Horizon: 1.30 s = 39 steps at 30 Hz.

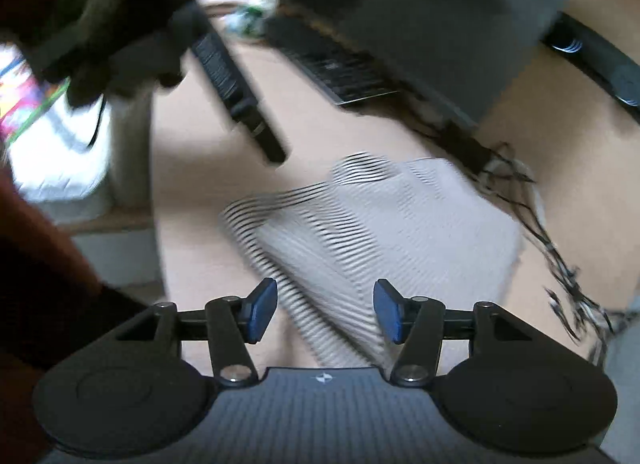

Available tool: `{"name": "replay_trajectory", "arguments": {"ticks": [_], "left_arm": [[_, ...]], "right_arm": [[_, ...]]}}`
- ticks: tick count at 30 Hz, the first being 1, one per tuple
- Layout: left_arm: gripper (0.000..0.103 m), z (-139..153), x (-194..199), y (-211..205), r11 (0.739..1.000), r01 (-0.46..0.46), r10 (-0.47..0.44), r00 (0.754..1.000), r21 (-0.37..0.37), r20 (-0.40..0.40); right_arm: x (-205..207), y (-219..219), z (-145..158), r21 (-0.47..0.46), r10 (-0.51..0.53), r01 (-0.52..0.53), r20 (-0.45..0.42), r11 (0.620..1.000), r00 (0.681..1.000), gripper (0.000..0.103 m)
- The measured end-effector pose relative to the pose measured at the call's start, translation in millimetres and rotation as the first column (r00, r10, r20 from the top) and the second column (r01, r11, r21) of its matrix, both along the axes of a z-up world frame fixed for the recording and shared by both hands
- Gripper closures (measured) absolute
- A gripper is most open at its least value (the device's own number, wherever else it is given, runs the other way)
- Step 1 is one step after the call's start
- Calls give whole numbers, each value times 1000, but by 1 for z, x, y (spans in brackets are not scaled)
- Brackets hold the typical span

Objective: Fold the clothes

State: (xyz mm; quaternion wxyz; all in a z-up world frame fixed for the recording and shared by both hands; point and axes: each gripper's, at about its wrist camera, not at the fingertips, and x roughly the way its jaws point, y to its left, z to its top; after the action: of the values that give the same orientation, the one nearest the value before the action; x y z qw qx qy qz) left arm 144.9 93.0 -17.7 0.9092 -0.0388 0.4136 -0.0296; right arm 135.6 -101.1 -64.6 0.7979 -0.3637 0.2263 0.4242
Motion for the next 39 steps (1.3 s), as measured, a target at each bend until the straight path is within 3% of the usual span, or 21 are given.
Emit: {"name": "replay_trajectory", "arguments": {"ticks": [4,5,8,12,17,21,23,26,30,31,32,35,37,39], "left_arm": [[0,4,-9,-9,998,59,-60,998,15,6],[0,4,-12,-13,996,83,-84,996,20,8],[0,1,-15,-26,986,165,-165,986,20,7],[0,-7,-9,-41,977,199,-199,980,72,0],[0,-19,5,-59,966,201,-202,979,163,-11],[0,-29,17,-74,951,203,-204,979,235,-20],[0,-21,23,-62,977,156,-157,988,147,-8],[0,-15,33,-50,992,120,-119,993,42,-19],[0,-15,42,-47,995,98,-98,995,-27,-32],[0,-15,42,-47,995,99,-100,994,-33,-33],[0,-14,41,-47,994,103,-104,994,-38,-34],[0,0,26,-35,988,130,-130,991,-84,12],[0,15,16,-18,979,136,-126,989,-155,70],[0,28,16,0,986,85,-68,991,-147,117]], "right_arm": [[-1,10,-17,-43,30,-28,57,999,998,51],[1,11,-17,-34,18,-17,51,999,999,57],[29,8,-7,59,-83,89,-98,994,992,61],[60,-2,1,154,-167,221,-302,963,939,62],[70,-6,3,184,-196,288,-399,940,896,62],[53,-7,8,169,-189,252,-319,953,929,56],[30,-15,14,153,-191,226,-214,962,958,34],[12,-13,1,84,-171,172,-24,981,985,31],[4,1,-26,-3,-124,127,187,992,975,29],[7,4,-28,-4,-123,126,203,992,971,38],[12,7,-25,-3,-131,134,184,991,974,67],[32,3,-2,40,-166,164,62,986,984,72],[35,-2,12,31,-157,155,62,987,986,74],[36,-4,18,5,-146,146,50,989,988,75]]}}
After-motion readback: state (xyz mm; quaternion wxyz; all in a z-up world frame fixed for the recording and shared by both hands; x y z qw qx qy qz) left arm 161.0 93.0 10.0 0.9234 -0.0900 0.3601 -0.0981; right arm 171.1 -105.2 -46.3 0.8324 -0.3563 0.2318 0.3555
